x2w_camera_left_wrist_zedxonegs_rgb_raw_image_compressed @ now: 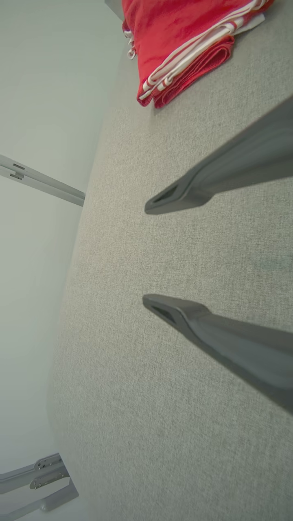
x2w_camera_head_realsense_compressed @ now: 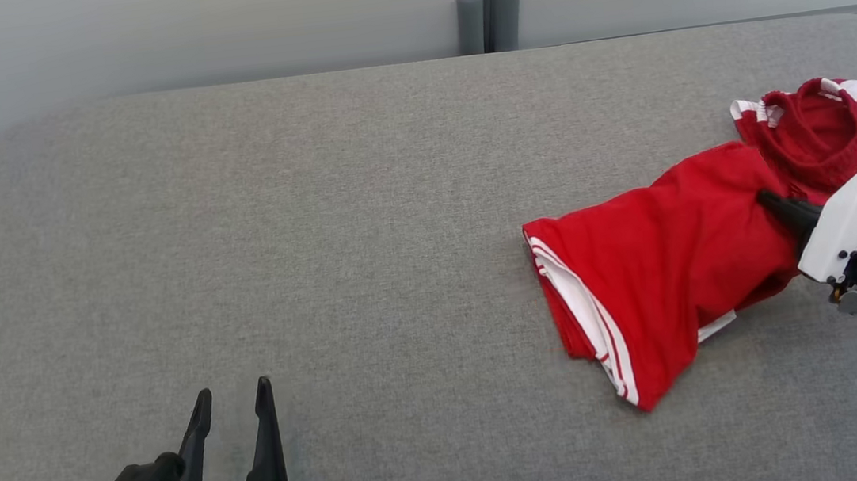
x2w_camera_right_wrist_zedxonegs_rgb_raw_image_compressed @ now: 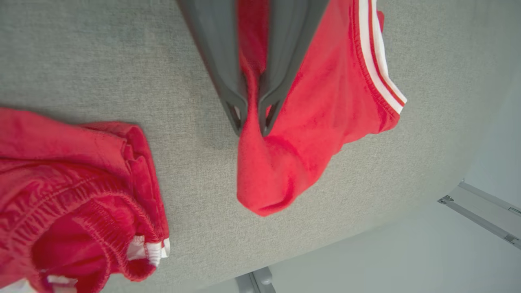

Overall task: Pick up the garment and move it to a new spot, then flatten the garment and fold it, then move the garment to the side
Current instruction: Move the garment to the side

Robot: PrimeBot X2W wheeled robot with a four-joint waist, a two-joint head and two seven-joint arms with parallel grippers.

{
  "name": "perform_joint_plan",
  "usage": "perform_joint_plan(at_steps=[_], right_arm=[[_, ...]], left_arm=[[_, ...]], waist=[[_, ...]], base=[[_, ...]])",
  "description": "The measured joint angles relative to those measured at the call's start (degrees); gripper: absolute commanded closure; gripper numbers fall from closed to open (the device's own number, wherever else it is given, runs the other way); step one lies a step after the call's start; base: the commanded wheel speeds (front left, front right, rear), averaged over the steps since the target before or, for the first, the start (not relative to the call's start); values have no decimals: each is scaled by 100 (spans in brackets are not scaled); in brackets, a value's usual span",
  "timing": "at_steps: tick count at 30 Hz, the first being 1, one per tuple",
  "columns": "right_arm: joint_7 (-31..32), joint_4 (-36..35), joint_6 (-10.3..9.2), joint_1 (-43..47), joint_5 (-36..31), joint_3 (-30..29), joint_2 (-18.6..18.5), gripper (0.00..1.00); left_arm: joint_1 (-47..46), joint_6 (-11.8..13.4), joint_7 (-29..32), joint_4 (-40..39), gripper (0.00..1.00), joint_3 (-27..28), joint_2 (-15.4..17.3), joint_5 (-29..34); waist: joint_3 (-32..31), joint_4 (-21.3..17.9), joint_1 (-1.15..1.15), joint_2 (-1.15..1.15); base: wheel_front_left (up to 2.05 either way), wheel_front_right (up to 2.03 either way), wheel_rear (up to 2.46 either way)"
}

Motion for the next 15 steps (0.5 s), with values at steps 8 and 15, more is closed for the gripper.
perform_joint_plan(at_steps=[8, 15], right_arm=[[8, -73, -4, -282, -101, -74, -269, 100], [8, -223, -115, -583, -153, -190, -361, 100]], left_arm=[[0, -1, 0, -59, 0, -19, -10, 0], [-18, -4, -1, -137, 0, -163, -25, 0]], waist=[[-69, -296, 0, 0], [-5, -379, 0, 0]], base=[[0, 0, 0], [0, 0, 0]])
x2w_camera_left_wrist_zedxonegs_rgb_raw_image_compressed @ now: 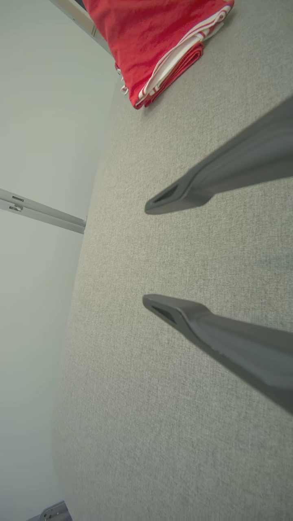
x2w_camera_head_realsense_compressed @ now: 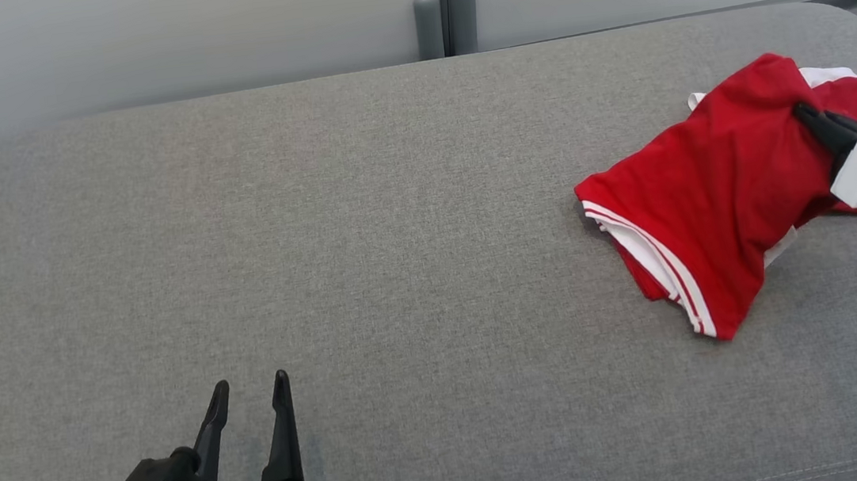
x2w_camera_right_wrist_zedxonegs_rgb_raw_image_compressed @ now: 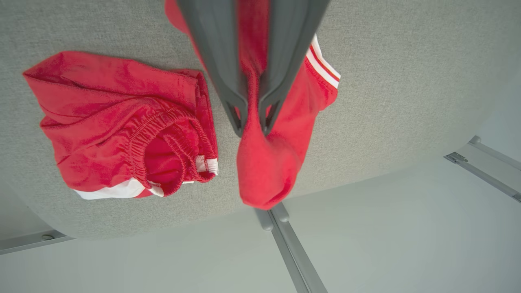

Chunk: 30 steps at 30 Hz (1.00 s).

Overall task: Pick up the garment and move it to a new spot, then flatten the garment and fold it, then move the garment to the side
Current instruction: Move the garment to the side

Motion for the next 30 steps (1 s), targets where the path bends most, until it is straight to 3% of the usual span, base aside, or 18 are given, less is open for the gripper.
perform_joint_plan(at_steps=[6, 14, 20, 30], right_arm=[[0, -99, -111, -388, -94, -13, 75, 100], [0, 15, -450, -810, -198, -49, 168, 100], [0, 183, -597, -966, -252, -78, 187, 100], [1, 365, -784, -1165, -365, -177, -47, 100]], left_arm=[[-84, -8, 0, -27, 0, -43, -8, 5], [-143, -12, 0, -27, 0, -38, -9, 19], [-143, -12, 0, -25, 0, -25, 2, 49], [-142, -11, 13, -81, 0, -15, 76, 111]], waist=[[88, 84, 0, 0], [181, 250, 0, 0], [211, 274, 0, 0], [320, 194, 0, 0]], base=[[0, 0, 0], [0, 0, 0], [0, 0, 0], [0, 0, 0]])
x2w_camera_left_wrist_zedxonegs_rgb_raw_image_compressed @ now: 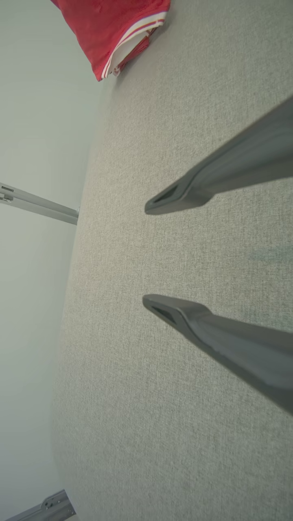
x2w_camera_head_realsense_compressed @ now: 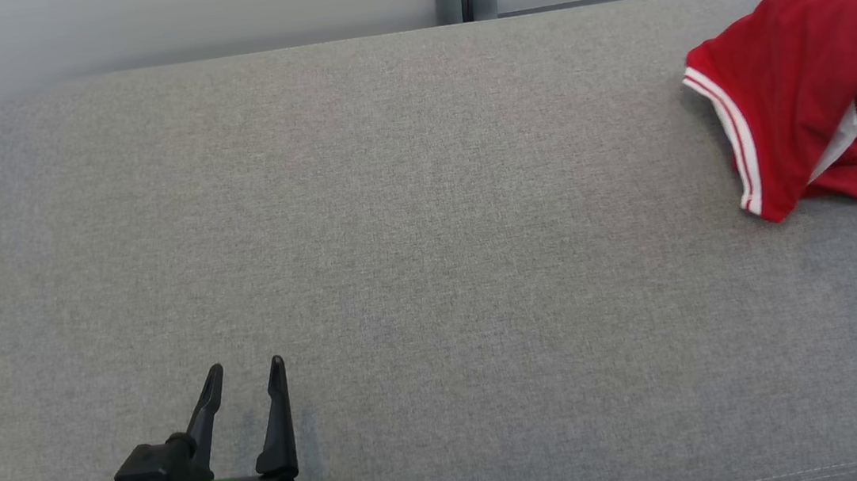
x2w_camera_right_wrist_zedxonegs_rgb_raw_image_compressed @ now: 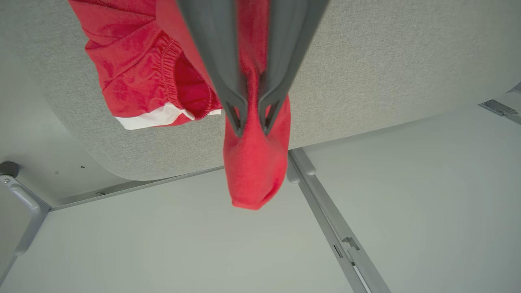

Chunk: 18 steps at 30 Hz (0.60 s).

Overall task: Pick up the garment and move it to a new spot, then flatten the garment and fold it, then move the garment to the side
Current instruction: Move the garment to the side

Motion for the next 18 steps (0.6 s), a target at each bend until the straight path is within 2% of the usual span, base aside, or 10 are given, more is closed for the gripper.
perform_joint_plan(at_steps=[7, 13, 18], right_arm=[[-3, 137, -76, -220, -194, -37, -320, 100], [-40, 265, -124, -419, -757, 196, -719, 100], [-208, 565, -270, -418, -840, 152, -891, 100]], left_arm=[[-13, 0, 125, -140, 0, -26, 110, 108], [-146, 0, 274, -259, 0, -51, 192, 200], [-258, 0, 347, -409, 0, -73, 299, 297]], waist=[[220, -23, 0, 0], [488, 0, 0, 0], [749, 50, 0, 0]], base=[[0, 0, 0], [0, 0, 0], [0, 0, 0]])
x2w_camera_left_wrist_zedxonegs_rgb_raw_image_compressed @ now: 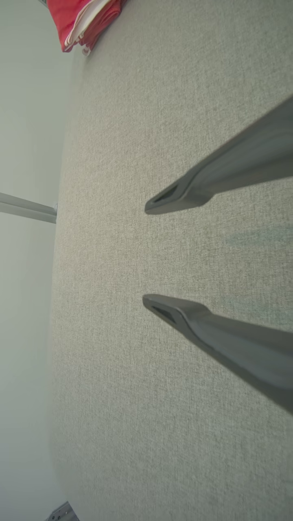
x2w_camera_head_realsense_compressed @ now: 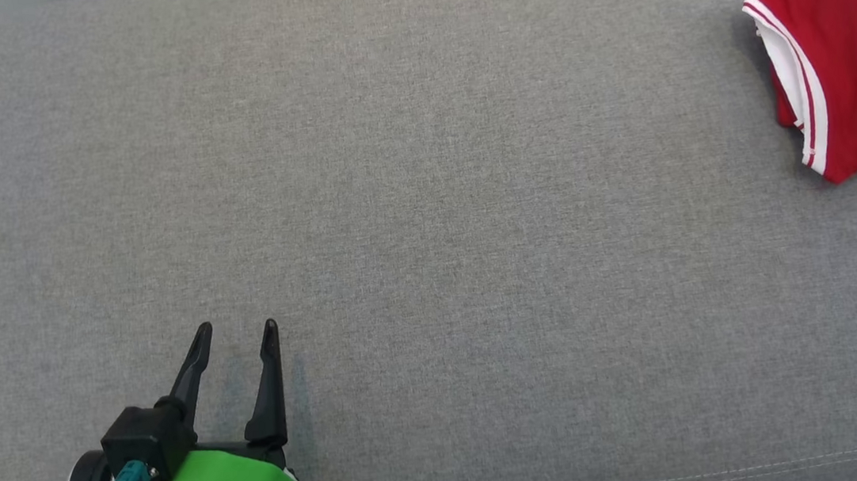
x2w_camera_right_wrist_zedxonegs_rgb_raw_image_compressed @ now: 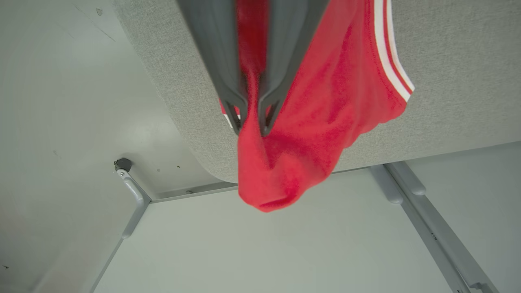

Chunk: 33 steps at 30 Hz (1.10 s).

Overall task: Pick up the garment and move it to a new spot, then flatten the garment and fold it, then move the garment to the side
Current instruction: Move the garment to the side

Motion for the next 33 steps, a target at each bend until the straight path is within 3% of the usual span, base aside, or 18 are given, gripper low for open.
perform_joint_plan(at_steps=[7, 9, 11, 13, 15, 16, 17, 18, 19, 33], right_arm=[[-274, 375, -103, 11, -164, -41, -67, 100], [-386, 450, -104, 13, -235, -40, -12, 85], [-444, 537, -132, 13, -234, -68, 93, 87], [-554, 675, -146, 19, -201, -147, 164, 100], [-622, 779, -146, 19, -189, -210, 158, 100], [-660, 824, -148, 19, -189, -230, 162, 94], [-711, 866, -155, 19, -189, -252, 177, 77], [-788, 905, -155, 19, -190, -266, 205, 11], [-868, 939, -156, 19, -194, -270, 226, 0], [-1642, 1248, -191, 13, -280, -350, 557, 0]], left_arm=[[-99, 10, 52, -179, 0, 45, 34, 5], [-101, 15, 57, -201, 0, 56, 58, 29], [-110, 15, 103, -244, 0, 59, 89, 71], [-179, 15, 154, -337, 0, 58, 163, 159], [-232, 16, 204, -379, 0, 70, 196, 179], [-238, 18, 209, -401, 0, 82, 208, 186], [-238, 33, 235, -421, 0, 100, 225, 199], [-238, 36, 256, -436, 0, 124, 247, 204], [-238, 49, 268, -453, 0, 148, 272, 205], [-249, 59, 346, -545, 0, 187, 308, 246]], waist=[[351, 73, 0, 0], [434, 70, 0, 0], [499, 47, 0, 0], [576, -6, 0, 0], [628, -40, 0, 0], [653, -56, 0, 0], [675, -75, 0, 0], [695, -97, 0, 0], [712, -120, 0, 0], [709, -457, 0, 0]], base=[[0, 0, 0], [0, 0, 0], [0, 0, 0], [0, 0, 0], [0, 0, 0], [0, 0, 0], [0, 0, 0], [0, 0, 0], [0, 0, 0], [0, 0, 0]])
